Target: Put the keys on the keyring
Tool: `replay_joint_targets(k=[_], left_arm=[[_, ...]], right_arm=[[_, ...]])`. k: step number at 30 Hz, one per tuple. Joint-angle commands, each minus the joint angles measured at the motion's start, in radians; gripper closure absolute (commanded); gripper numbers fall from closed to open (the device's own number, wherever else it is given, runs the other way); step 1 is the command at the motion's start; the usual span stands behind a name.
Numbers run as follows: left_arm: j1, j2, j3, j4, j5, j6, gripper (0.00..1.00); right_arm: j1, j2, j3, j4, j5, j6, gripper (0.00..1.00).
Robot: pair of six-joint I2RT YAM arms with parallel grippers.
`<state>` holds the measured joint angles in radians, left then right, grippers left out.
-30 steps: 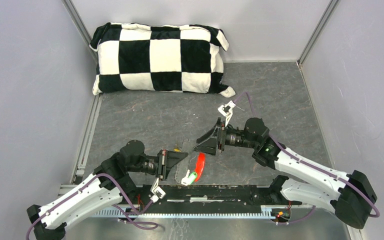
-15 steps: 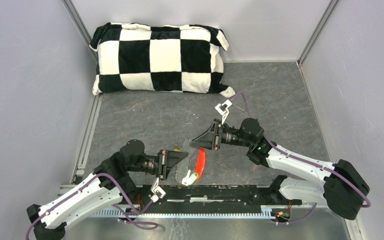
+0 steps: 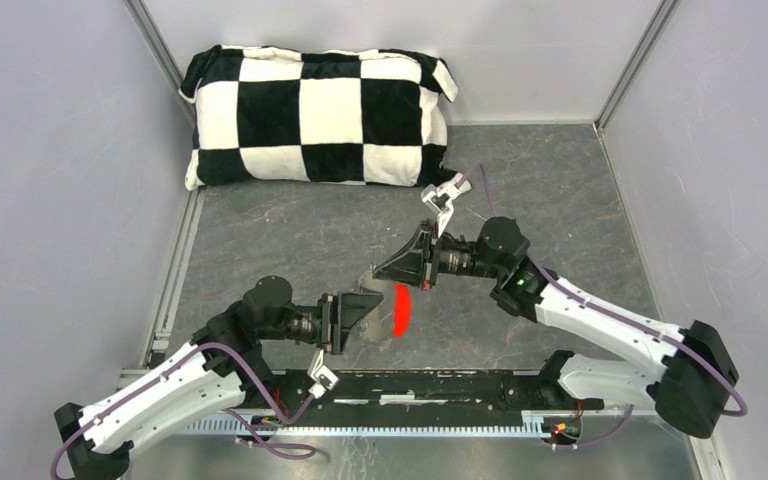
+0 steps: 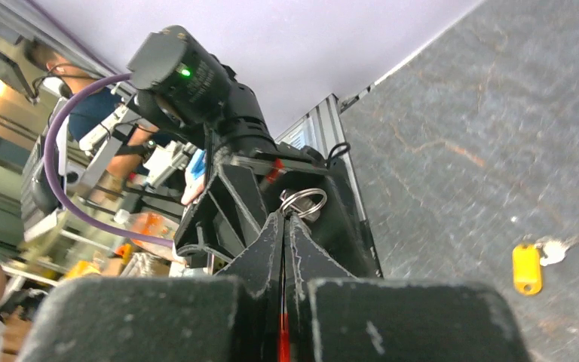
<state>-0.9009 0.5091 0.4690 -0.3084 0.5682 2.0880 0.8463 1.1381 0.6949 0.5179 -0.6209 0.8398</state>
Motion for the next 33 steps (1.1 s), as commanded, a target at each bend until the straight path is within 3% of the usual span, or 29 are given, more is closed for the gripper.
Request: replay_joint_targets(k=[1, 8, 14, 20, 23, 27, 30, 33], left_arm=[[-0.001, -0.01, 0.018, 0.026, -0.07, 0.43, 0.24], [-0.002, -0.068, 0.027, -0.02, -0.14, 0.254, 0.14], [-0.002, -0.135, 0.053, -0.124, -0.19, 0.035, 0.15], [-0.002, -0.147, 0.093, -0.112, -0.213, -0.225, 0.12], [-0.003, -0.096, 0.203, -0.104, -0.177, -0.615, 0.01], [-0.002, 0.081, 0.415, -0.16, -0.21, -1.231, 0.0], [-0.002, 0.205, 0.536, -0.251, -0.131, -1.48, 0.0], [-0.002, 0.216, 0.521, -0.174, -0.024, -1.658, 0.0]], right_arm=[[0.004, -0.085, 0.147, -0.193, -0.005, -0.296, 1.0], [0.0, -0.151, 0.162, -0.326, 0.02, -0.491, 1.0], [0.001, -0.218, 0.147, -0.343, 0.027, -0.602, 1.0], [0.0, -0.281, 0.108, -0.309, 0.01, -0.693, 1.0], [0.001, -0.296, 0.095, -0.292, -0.025, -0.732, 1.0], [0.001, -0.298, 0.098, -0.296, -0.07, -0.78, 1.0], [0.001, -0.296, 0.104, -0.304, -0.102, -0.802, 1.0], [0.0, -0.293, 0.103, -0.305, -0.135, -0.808, 1.0]])
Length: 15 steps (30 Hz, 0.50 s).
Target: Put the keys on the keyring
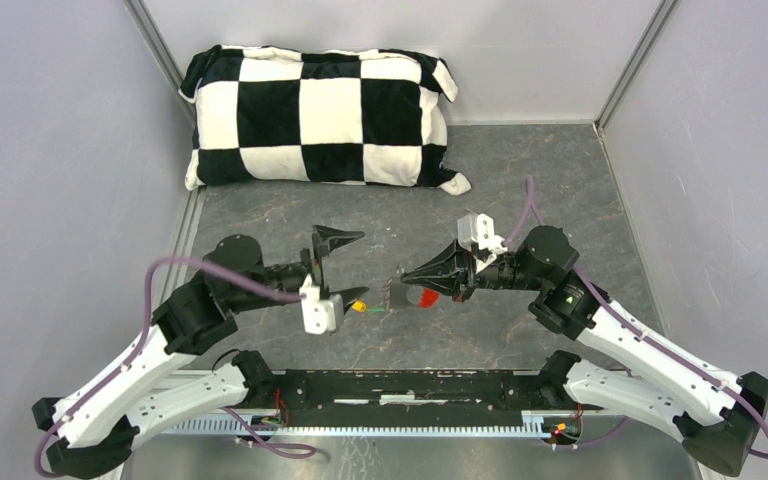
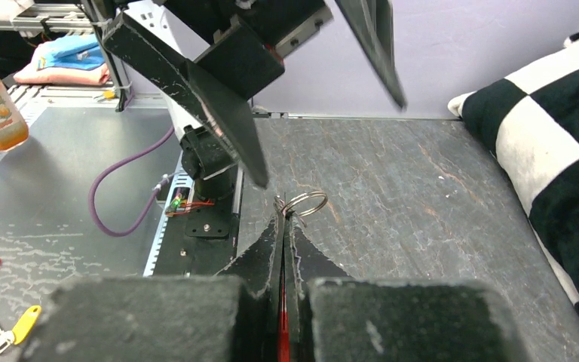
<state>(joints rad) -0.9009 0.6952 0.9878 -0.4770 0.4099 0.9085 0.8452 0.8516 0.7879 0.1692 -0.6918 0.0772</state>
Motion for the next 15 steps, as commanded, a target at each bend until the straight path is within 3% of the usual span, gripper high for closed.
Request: replay_joint_targets(k=[1, 6, 10, 15], left_arm=[[-0.002, 0.029, -0.011, 0.03, 0.153, -0.525, 0.0], [-0.001, 0.083, 0.0, 0.085, 0.155, -0.653, 0.0], [-0.001, 0.093, 0.015, 0.135, 0.265, -0.732, 0.01], [-0.001, 0.114, 0.108, -0.024, 0.359, -0.557, 0.07]], right_arm=[[0.002, -0.004, 0.008, 0.047, -0.074, -0.044, 0.99], [0.001, -0.001, -0.006, 0.08, -0.156, -0.024, 1.0], [0.002, 0.014, 0.01, 0.072, -0.228, -0.021, 1.0], [0.003, 0.043, 0.041, 0.048, -0.347, -0.013, 1.0]])
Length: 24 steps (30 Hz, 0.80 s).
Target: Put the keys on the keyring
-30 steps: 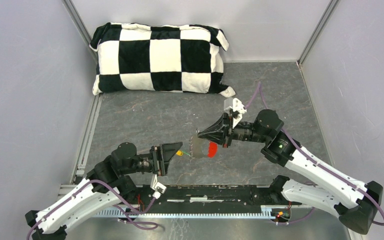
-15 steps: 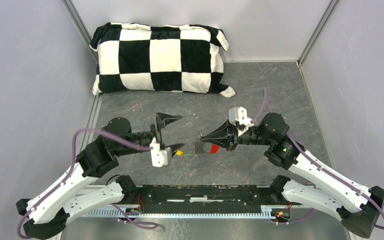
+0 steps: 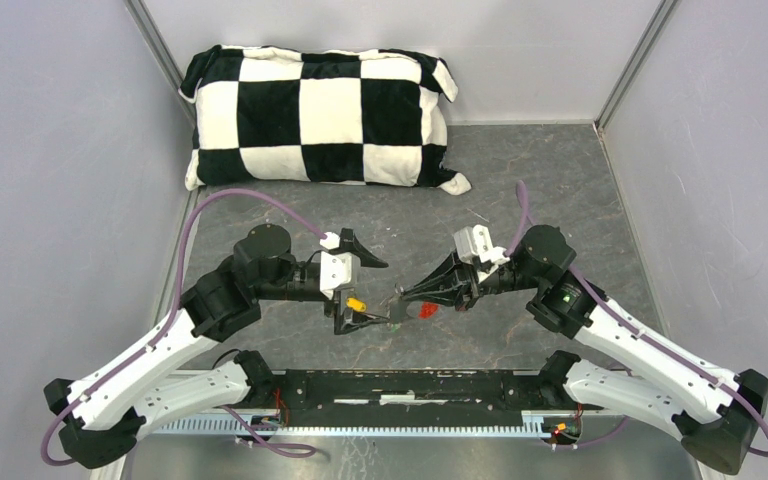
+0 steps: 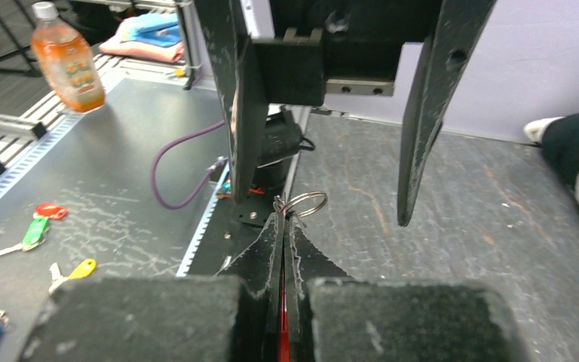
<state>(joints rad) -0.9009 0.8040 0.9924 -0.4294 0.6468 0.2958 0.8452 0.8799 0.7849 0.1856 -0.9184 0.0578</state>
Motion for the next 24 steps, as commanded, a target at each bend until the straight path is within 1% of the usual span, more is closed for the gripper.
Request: replay_joint_targets(k=[1, 4, 5, 6, 8, 12, 15, 19, 24], left_arm=[[-0.001, 0.009, 0.127, -0.123, 0.138, 0.108, 0.08], [-0.001, 0.025, 0.18, -0.252, 0.174, 0.256, 0.07], [-0.001, 0.029, 0.187, -0.274, 0.173, 0.282, 0.07], [-0.001, 0.031, 0.186, -0.281, 0.165, 0.309, 0.08], [-0.001, 0.034, 0.169, -0.265, 0.148, 0.338, 0.15], [-0.001, 0.056, 0.139, -0.208, 0.128, 0.345, 0.3], [-0.001, 0.081, 0.144, -0.184, 0.163, 0.326, 0.38], [-0.003, 0.099, 0.155, -0.18, 0.237, 0.289, 0.46], [-0.002, 0.11, 0.167, -0.181, 0.253, 0.28, 0.54]], right_arm=[[0.002, 0.018, 0.047, 0.032, -0.139, 0.012, 1.0], [0.003, 0.019, 0.05, 0.035, -0.18, 0.02, 1.0], [0.003, 0.023, 0.051, 0.036, -0.192, 0.023, 1.0], [0.003, 0.026, 0.054, 0.04, -0.209, 0.027, 1.0], [0.005, 0.036, 0.062, 0.046, -0.227, 0.037, 1.0], [0.012, 0.055, 0.076, 0.074, -0.257, 0.064, 1.0], [0.017, 0.061, 0.087, 0.075, -0.259, 0.065, 1.0], [0.02, 0.077, 0.106, 0.055, -0.266, 0.055, 1.0], [0.025, 0.104, 0.128, 0.006, -0.278, 0.022, 1.0]])
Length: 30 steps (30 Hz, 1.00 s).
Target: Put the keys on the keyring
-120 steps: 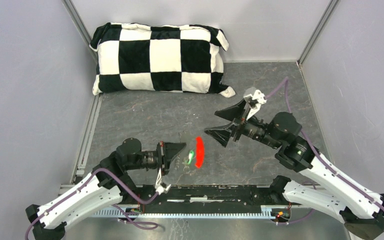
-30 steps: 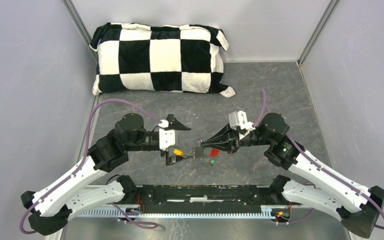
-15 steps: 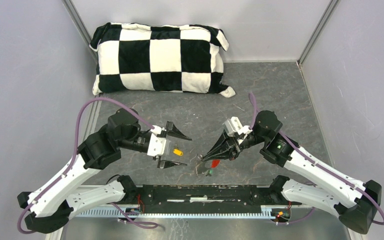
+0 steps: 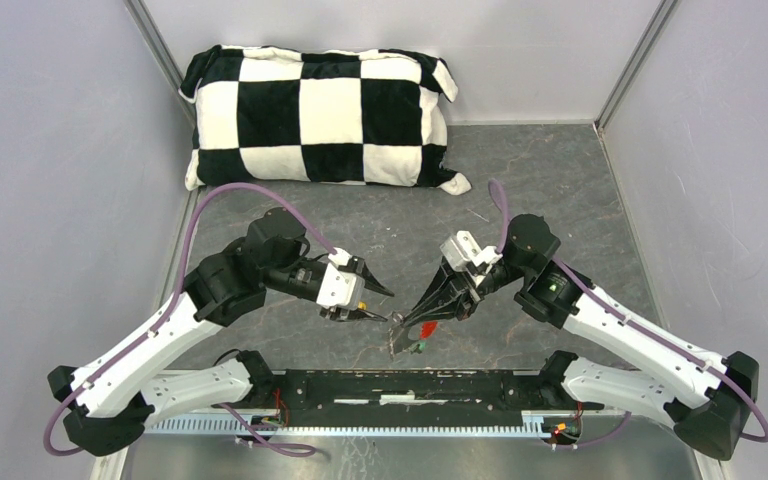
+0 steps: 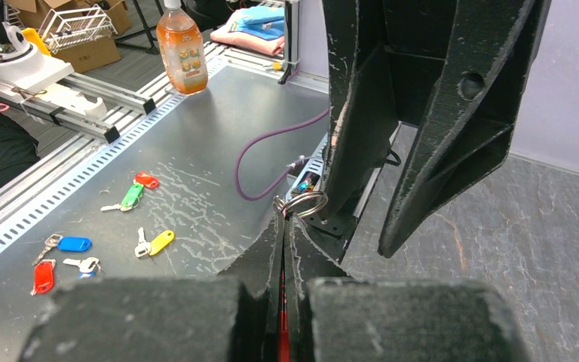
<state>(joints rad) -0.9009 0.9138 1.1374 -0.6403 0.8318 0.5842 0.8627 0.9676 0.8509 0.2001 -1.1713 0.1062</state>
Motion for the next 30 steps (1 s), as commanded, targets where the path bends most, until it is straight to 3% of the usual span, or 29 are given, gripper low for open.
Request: replay_joint_targets(k=[1, 9, 16, 21, 27, 30], left_arm=[[-0.003, 0.002, 0.026, 0.031, 0.081, -0.016, 0.54], [-0.003, 0.001, 0.014, 0.031, 0.117, -0.041, 0.55], [-0.003, 0.013, 0.015, 0.047, 0.126, -0.036, 0.69], [-0.003, 0.012, 0.008, 0.059, 0.147, -0.06, 0.71], [-0.003, 0.006, -0.008, 0.059, 0.16, -0.074, 0.85], [-0.003, 0.01, -0.007, 0.057, 0.166, -0.075, 0.97]], right_arm=[[0.009, 0.021, 0.067, -0.02, -0.025, -0.033, 1.0], [0.012, 0.029, 0.08, -0.036, -0.022, -0.044, 1.0], [0.025, 0.045, 0.083, -0.039, -0.025, -0.043, 1.0], [0.027, 0.054, 0.091, -0.05, -0.022, -0.055, 1.0], [0.028, 0.058, 0.101, -0.069, -0.005, -0.073, 1.0], [0.028, 0.064, 0.109, -0.087, -0.002, -0.085, 1.0]])
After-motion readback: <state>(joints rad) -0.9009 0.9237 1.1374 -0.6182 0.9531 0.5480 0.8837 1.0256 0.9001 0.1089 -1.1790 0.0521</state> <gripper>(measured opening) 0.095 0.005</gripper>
